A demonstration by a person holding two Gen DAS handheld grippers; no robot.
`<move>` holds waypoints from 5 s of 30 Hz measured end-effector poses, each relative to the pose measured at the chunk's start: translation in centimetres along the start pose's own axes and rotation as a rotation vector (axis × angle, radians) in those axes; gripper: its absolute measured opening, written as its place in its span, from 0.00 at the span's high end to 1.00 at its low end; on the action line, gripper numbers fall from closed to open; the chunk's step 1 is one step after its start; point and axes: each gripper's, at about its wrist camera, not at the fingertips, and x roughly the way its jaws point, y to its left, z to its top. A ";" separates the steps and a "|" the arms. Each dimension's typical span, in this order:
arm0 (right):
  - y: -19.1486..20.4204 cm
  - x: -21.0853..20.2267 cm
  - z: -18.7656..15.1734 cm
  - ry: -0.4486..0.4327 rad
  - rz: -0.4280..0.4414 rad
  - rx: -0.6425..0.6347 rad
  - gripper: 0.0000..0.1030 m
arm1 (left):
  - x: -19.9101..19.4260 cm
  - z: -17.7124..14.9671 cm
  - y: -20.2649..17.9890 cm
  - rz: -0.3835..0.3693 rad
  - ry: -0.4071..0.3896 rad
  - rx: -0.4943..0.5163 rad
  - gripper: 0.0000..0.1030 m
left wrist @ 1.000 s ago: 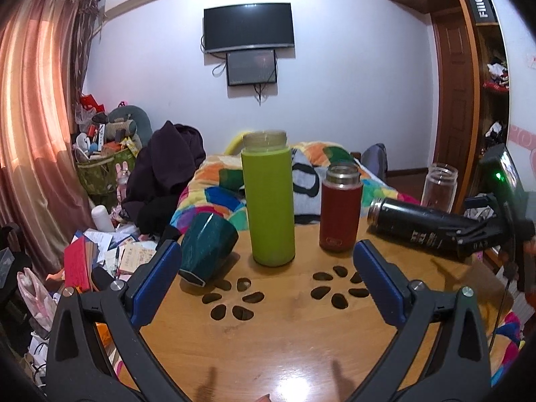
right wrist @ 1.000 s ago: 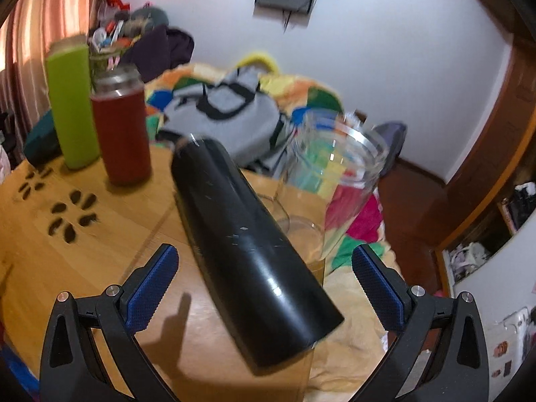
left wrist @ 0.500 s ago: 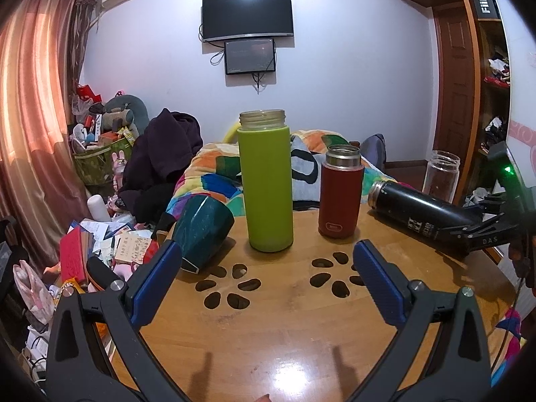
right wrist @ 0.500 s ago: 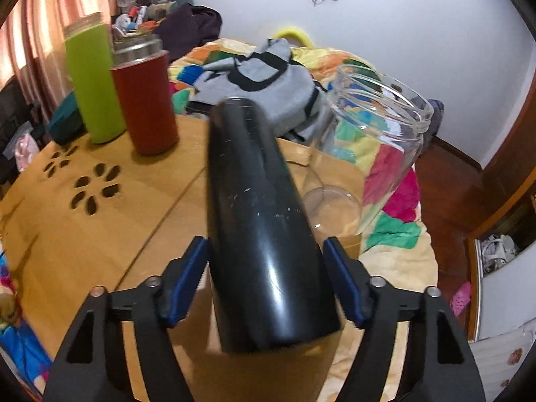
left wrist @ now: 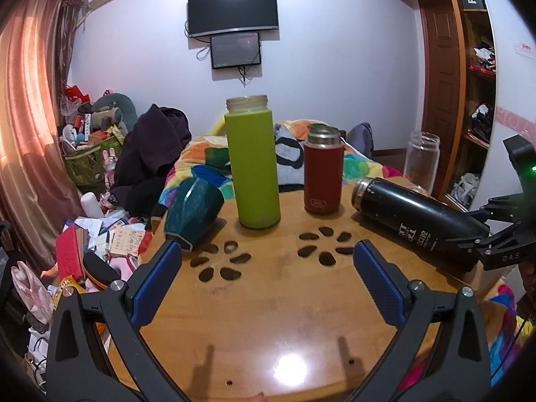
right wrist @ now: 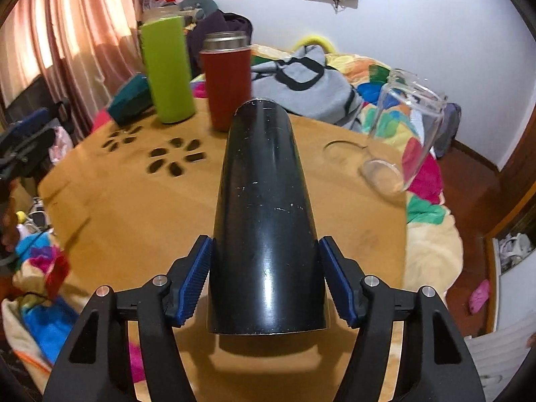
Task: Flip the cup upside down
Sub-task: 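Lift the black bottle with the right tool toward the left tool, then grasp the bottle's lid end with the left tool while the right tool holds it, then open the right tool and release the bottle to the left tool, then rotate the bottle lid-up with the left tool and stand it on the table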
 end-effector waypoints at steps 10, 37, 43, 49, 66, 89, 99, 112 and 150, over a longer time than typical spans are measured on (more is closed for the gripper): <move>5.7 -0.3 -0.4 -0.026 0.122 -0.078 0.40 | -1.2 -2.6 0.3 -0.044 0.065 0.035 0.00; 6.1 -1.1 -2.7 -0.019 0.254 -0.024 0.39 | 0.1 -3.0 -9.5 -0.231 0.050 0.695 0.00; 4.7 -1.2 -2.9 -0.020 0.341 0.050 0.39 | 0.9 -4.5 -11.9 -0.259 0.062 0.890 0.00; 4.0 -1.8 -3.3 -0.038 0.357 0.070 0.39 | 0.6 -5.3 -12.5 -0.282 0.018 0.900 0.00; 5.4 -1.0 -3.7 0.006 0.312 0.043 0.41 | -0.3 -7.5 -14.0 -0.284 -0.091 0.863 0.00; 6.2 -4.2 -0.3 0.083 0.331 0.005 0.41 | -3.1 -5.5 -13.4 -0.328 -0.295 0.721 0.00; 6.1 -5.3 -0.8 0.106 0.319 -0.042 0.40 | -2.8 -6.0 -13.7 -0.389 -0.291 0.729 0.08; 4.4 -7.8 -1.4 0.013 0.263 -0.021 0.40 | -3.2 -4.4 -12.9 -0.361 -0.297 0.658 0.14; 4.7 -6.7 1.4 -0.210 0.023 0.006 0.40 | 0.5 6.3 0.5 -0.664 -0.059 -0.108 0.31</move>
